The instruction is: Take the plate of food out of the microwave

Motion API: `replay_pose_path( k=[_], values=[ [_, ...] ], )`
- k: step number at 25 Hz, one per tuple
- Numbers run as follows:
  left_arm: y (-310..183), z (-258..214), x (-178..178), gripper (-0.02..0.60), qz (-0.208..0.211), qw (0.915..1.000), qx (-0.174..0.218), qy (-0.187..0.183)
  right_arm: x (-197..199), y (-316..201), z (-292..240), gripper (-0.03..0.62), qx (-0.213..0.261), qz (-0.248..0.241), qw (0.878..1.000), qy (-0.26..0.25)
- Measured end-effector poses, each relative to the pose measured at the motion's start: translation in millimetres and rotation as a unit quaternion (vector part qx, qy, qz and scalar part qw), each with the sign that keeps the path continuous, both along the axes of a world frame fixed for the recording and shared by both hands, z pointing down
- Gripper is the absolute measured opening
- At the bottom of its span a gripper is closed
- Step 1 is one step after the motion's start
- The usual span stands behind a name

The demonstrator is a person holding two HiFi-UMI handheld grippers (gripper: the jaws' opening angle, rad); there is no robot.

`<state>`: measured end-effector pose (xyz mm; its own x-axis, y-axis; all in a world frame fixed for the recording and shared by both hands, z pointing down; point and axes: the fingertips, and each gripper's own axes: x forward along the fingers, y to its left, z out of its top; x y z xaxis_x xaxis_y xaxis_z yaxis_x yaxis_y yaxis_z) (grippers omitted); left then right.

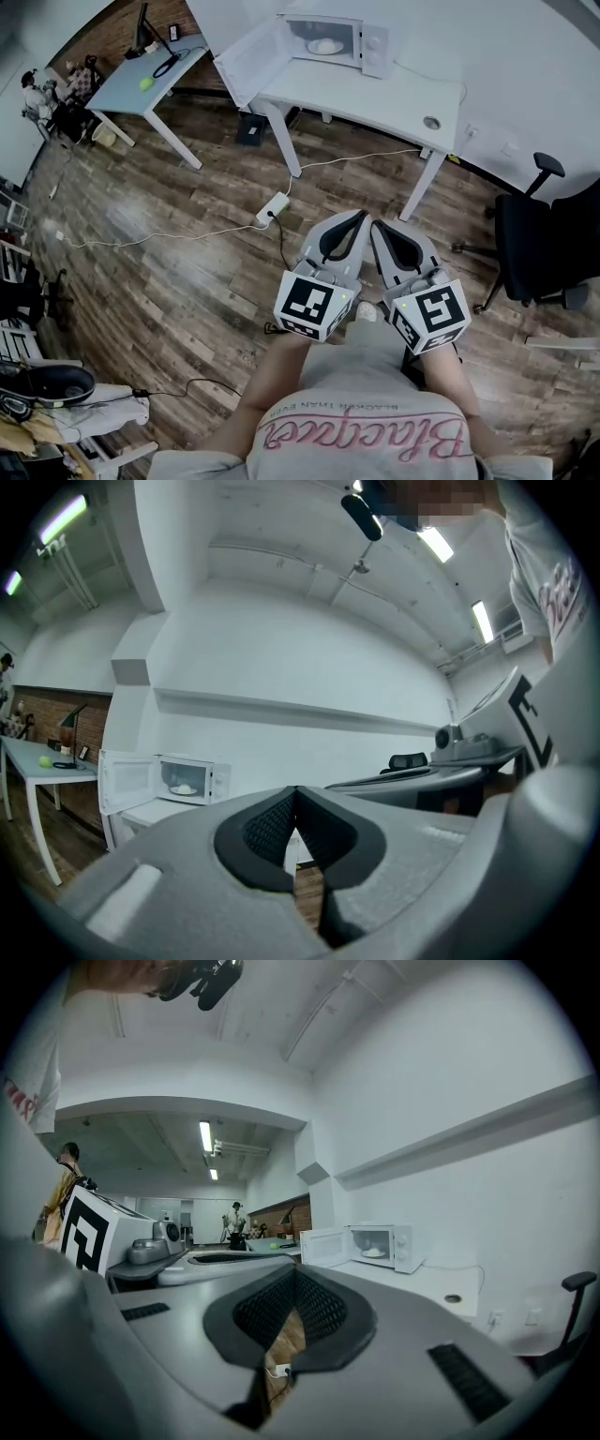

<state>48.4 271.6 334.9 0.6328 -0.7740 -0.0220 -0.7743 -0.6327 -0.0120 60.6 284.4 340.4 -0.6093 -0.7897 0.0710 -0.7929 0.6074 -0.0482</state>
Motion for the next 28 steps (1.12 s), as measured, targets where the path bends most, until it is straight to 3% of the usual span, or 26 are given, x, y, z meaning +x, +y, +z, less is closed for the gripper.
replay_pose_path(
  k=[18,28],
  values=[
    [-77.0,1.2,21.8,0.006,-0.043,0.9991,0.001,0.001,28.6,-75.5,-0.4,0.011,0.009,-0.037,0.999,0.004],
    [-93.3,9.5,39.5,0.006,-0.052,0.9986,-0.006,0.011,45.8,-88.4,9.9,0.011,-0.002,-0.053,0.999,0.005]
  ],
)
